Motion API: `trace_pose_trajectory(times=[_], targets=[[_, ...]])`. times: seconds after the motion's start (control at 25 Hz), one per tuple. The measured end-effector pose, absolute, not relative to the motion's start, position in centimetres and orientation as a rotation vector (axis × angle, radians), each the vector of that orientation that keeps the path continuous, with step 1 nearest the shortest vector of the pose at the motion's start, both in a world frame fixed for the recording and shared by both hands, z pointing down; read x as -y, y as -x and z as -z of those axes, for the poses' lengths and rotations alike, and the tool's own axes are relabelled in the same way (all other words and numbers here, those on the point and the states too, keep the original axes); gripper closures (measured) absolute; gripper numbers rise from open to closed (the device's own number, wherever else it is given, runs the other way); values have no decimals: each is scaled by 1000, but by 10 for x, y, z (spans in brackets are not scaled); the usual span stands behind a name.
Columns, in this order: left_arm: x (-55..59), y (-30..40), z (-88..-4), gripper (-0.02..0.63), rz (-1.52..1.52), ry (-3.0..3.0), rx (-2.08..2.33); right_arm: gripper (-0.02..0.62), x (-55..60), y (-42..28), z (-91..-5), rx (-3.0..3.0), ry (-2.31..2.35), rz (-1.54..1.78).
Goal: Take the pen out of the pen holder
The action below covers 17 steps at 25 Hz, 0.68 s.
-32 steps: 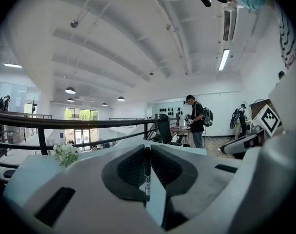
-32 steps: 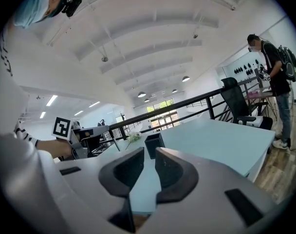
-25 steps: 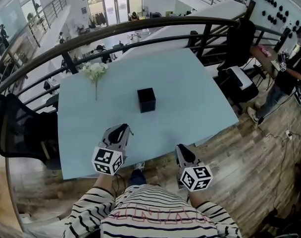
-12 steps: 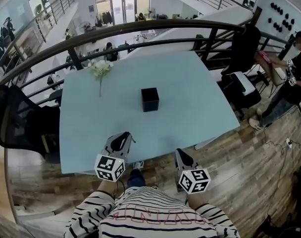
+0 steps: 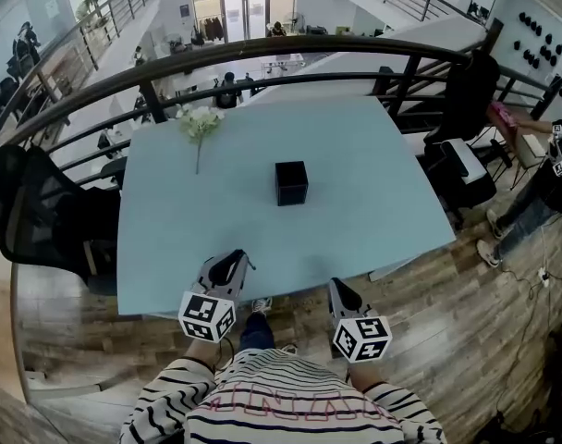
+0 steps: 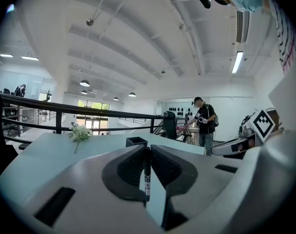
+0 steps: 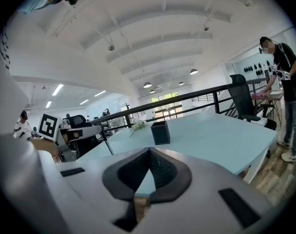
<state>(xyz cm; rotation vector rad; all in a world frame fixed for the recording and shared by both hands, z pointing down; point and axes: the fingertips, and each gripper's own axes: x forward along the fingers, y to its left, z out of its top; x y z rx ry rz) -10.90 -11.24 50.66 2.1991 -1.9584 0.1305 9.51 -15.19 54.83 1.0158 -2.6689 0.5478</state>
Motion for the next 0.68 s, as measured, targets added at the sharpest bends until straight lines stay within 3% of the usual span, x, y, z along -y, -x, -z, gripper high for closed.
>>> trace_pose_trajectory(times=[0.68], targets=[[104, 114, -503, 551, -138, -2197, 1960, 569, 148, -87, -542, 2677, -1018, -530]])
